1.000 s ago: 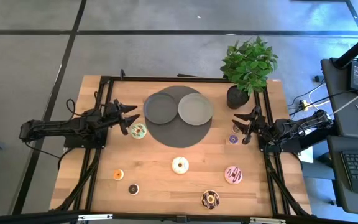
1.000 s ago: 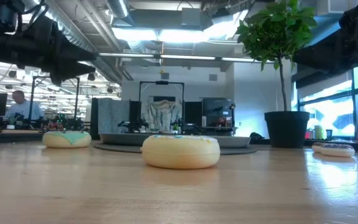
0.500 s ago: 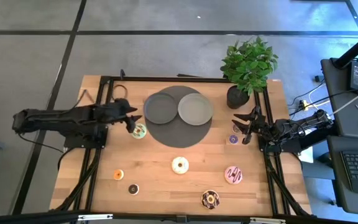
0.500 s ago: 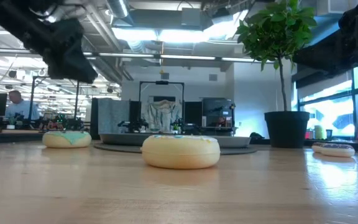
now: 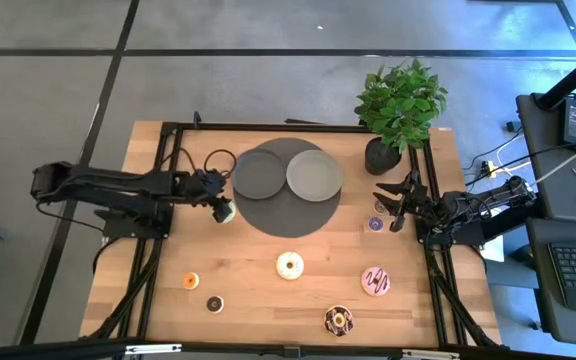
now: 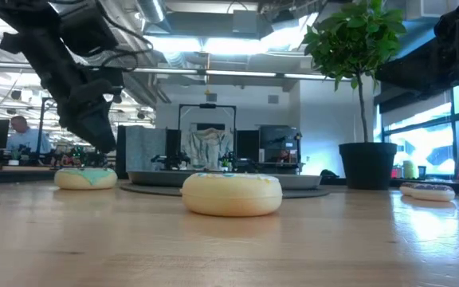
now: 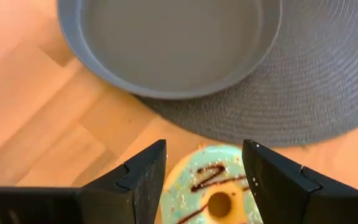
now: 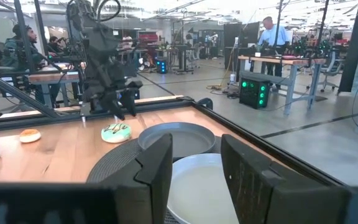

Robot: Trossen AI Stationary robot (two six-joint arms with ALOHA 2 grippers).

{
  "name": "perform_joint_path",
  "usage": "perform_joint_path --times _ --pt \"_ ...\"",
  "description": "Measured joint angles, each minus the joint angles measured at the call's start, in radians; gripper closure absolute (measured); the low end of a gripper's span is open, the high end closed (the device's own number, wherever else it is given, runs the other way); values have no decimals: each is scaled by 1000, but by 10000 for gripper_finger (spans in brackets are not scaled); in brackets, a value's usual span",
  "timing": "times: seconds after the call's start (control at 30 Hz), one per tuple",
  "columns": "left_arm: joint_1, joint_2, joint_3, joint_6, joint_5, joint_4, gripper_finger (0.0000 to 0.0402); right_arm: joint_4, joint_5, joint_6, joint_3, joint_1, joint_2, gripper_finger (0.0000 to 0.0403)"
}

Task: Pick & Place donuts
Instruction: Put the big blue donut on the black plate

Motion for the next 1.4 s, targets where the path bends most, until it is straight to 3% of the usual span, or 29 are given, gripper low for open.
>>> perform_joint_path --times 0.6,0.87,1.4 --pt "0 76 0 227 21 -23 221 -1 0 -1 0 0 0 264" --pt "0 76 0 417 27 -112 234 -8 1 -1 0 0 0 264" --pt "0 75 0 359 34 -108 272 -8 1 -25 0 0 0 264"
